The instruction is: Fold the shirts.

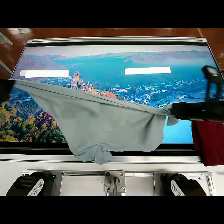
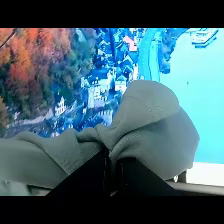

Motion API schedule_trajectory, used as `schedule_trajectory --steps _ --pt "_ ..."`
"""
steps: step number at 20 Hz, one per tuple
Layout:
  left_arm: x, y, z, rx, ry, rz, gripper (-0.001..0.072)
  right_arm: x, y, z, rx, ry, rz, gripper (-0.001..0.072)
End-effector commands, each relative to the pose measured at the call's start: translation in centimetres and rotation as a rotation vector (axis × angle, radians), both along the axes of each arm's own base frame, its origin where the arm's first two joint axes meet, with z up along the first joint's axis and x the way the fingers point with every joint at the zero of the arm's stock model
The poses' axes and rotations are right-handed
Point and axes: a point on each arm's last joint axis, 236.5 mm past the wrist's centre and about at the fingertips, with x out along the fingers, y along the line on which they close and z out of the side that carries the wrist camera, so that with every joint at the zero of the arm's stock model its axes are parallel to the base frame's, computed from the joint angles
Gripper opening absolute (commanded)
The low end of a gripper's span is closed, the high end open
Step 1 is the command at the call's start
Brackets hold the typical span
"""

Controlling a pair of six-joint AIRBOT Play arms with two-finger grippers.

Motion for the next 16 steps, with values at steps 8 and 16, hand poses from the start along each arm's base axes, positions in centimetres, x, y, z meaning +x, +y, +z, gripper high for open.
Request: schedule_trajectory --steps 8,16 --pt "12.6 -4.4 -22.7 -0.239 0.497 0.003 0.004 15.5 0.5 -14.9 0.273 -0.097 -0.359 0.0073" --pt "8.0 -5.8 -29.8 -0.382 0.878 -0.012 0.0537 13.5 -2.1 -13.8 0.23 -0.01 -0.322 0.061"
